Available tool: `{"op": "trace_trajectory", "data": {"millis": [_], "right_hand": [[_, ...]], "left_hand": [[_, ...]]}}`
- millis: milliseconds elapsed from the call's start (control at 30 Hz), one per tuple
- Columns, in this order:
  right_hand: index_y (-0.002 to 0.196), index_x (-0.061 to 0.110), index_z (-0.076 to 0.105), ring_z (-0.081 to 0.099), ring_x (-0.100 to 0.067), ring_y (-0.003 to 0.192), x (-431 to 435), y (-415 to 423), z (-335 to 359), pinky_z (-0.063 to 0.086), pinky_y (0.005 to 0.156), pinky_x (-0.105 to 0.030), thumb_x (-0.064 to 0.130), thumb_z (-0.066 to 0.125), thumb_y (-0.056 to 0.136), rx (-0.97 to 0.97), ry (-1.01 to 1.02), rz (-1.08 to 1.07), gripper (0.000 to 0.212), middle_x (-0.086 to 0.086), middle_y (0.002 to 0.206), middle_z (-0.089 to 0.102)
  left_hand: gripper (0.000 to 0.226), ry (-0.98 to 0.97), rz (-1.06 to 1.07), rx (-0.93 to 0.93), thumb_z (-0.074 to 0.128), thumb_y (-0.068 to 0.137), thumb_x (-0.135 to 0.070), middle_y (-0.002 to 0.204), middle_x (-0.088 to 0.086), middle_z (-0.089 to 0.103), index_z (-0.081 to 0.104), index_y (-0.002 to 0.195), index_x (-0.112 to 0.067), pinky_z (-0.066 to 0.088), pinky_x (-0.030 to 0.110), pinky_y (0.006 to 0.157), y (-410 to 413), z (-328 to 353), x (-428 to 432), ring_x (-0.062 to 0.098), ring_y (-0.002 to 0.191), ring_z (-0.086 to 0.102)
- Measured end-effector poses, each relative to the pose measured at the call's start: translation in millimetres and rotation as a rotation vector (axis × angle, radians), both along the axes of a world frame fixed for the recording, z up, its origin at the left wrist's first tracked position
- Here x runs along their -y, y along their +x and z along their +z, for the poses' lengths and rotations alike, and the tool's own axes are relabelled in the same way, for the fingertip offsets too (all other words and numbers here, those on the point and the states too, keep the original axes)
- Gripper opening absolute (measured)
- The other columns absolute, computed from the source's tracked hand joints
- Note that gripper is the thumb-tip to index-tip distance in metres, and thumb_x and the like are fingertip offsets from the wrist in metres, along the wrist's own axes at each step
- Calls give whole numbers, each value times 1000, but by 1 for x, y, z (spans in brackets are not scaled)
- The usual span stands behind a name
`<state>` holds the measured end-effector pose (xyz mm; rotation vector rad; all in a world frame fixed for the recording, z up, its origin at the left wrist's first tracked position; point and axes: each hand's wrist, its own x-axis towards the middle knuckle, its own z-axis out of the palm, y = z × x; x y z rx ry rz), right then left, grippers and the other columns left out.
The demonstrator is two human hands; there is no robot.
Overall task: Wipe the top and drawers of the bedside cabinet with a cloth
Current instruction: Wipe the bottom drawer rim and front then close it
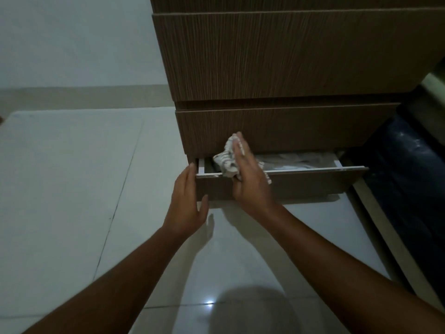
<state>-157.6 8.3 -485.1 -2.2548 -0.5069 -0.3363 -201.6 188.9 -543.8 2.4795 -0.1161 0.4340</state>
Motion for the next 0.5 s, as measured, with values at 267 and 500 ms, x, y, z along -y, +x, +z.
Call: {"op": "trace_trajectory", "data": {"millis": [267, 500], "right_hand": [[144, 20, 48, 47, -29, 131, -45, -3, -24, 31, 110, -46, 27, 64, 79, 79, -540, 42, 67, -5, 142, 53], [120, 18, 63, 57, -27, 108, -37, 1, -39, 35, 95, -42, 31, 66, 79, 183, -496, -75, 44, -4, 116, 65]], "left_hand": [[83, -93, -86, -69, 59, 91, -25, 166, -13, -25, 18, 158, 2, 31, 52, 121, 9, -8, 7, 32, 154, 23], [68, -43, -50, -21, 54, 95, -30, 168, 8, -10, 34, 153, 0, 20, 42, 126, 10, -19, 8, 17, 157, 7]]}}
